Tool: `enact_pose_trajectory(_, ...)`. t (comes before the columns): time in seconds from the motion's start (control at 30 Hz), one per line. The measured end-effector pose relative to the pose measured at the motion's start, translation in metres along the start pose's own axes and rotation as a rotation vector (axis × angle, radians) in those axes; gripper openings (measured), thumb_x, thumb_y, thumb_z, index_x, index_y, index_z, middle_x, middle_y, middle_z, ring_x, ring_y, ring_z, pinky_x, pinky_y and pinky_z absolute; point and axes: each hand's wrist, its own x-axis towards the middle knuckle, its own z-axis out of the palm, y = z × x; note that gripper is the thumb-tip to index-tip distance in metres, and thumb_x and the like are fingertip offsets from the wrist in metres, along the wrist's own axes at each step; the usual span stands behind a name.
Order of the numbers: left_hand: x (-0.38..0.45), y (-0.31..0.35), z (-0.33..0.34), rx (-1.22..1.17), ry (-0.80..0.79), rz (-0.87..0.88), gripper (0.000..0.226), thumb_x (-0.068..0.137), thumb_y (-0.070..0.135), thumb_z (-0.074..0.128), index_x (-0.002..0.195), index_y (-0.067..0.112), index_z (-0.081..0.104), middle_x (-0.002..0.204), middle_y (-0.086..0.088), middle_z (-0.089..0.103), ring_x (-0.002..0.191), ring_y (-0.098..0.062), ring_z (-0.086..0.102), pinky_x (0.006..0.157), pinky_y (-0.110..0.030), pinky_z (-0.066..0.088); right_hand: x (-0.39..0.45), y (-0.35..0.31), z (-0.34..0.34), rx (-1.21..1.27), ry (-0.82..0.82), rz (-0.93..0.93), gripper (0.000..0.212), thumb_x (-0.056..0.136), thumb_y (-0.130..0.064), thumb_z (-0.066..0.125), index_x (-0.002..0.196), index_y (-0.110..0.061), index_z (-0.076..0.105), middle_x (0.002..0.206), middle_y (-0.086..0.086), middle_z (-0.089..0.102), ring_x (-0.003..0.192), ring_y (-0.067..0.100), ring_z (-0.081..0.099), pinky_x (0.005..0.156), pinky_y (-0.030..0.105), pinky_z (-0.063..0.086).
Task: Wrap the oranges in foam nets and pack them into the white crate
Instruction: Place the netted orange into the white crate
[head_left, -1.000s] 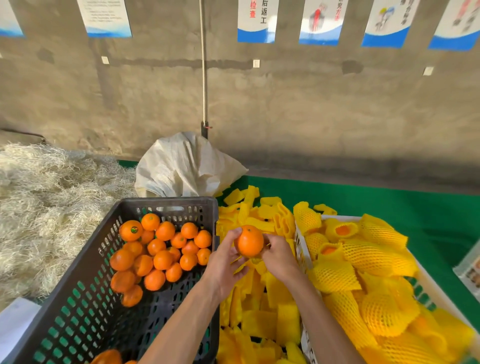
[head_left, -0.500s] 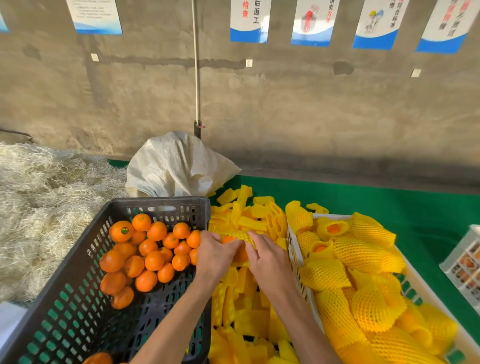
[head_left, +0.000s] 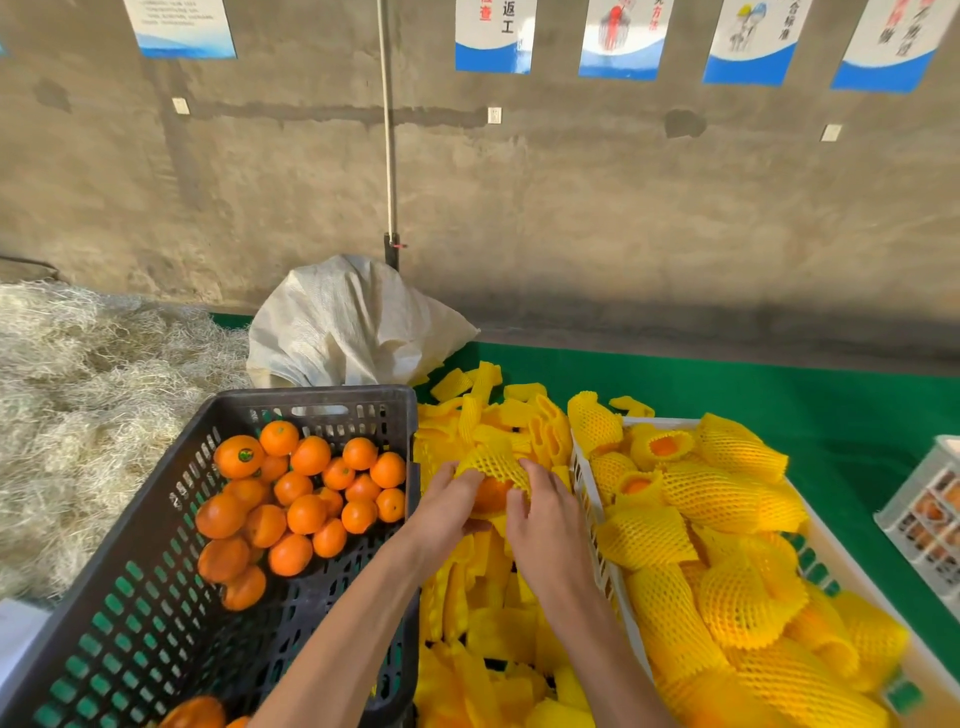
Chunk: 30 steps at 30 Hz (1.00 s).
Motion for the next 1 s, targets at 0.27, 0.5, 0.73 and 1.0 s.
enact_pose_trajectory(0.27,0.003,-0.007,0.03,0.026,0.265,0.063,0.088,0.085,0.04,0.084,0.157,0.02,0.036,0.126,0.003,0.057,0.112,-0.021,0.062,0.085,-0.035,0.059,-0.001,0.01,-0.014,-0.003,0.058,-0.056,0.04,0.107,-0.025,0.045,0.144,-0.013,0.053,0.139,0.006,0.06,0.124,0.021,0.059,0.096,0.024,0.049)
enact_pose_trajectory(0.5,0.009,0.003,0.067,0.169,0.233,0.225,0.039,0.094,0.029,0.074,0.121,0.006,0.06,0.106,-0.013,0.072,0.092,-0.03,0.069,0.071,-0.033,0.06,-0.01,0.035,-0.048,-0.004,0.159,-0.187,0.053,0.098,-0.037,0.052,0.15,-0.027,0.044,0.156,-0.005,0.037,0.142,0.013,0.038,0.104,0.021,0.044)
enact_pose_trajectory(0.73,0.003,0.013,0.123,0.131,-0.058,0.19,0.008,0.098,0.036,0.069,0.099,0.028,0.068,0.083,0.012,0.079,0.076,-0.006,0.073,0.063,-0.018,0.057,-0.01,0.072,-0.089,-0.141,0.186,-0.116,0.082,0.093,-0.016,0.066,0.158,-0.036,0.02,0.168,-0.009,0.006,0.154,0.021,0.012,0.12,0.032,0.019)
enact_pose_trajectory(1.0,0.005,0.014,0.155,0.117,-0.183,0.232,0.033,0.1,0.045,0.064,0.124,0.023,0.071,0.119,0.009,0.075,0.104,-0.009,0.073,0.077,-0.026,0.06,-0.017,0.145,-0.143,-0.422,0.396,0.3,0.07,0.082,-0.002,0.068,0.148,-0.02,0.048,0.156,0.015,0.034,0.128,0.046,0.039,0.102,0.056,0.042)
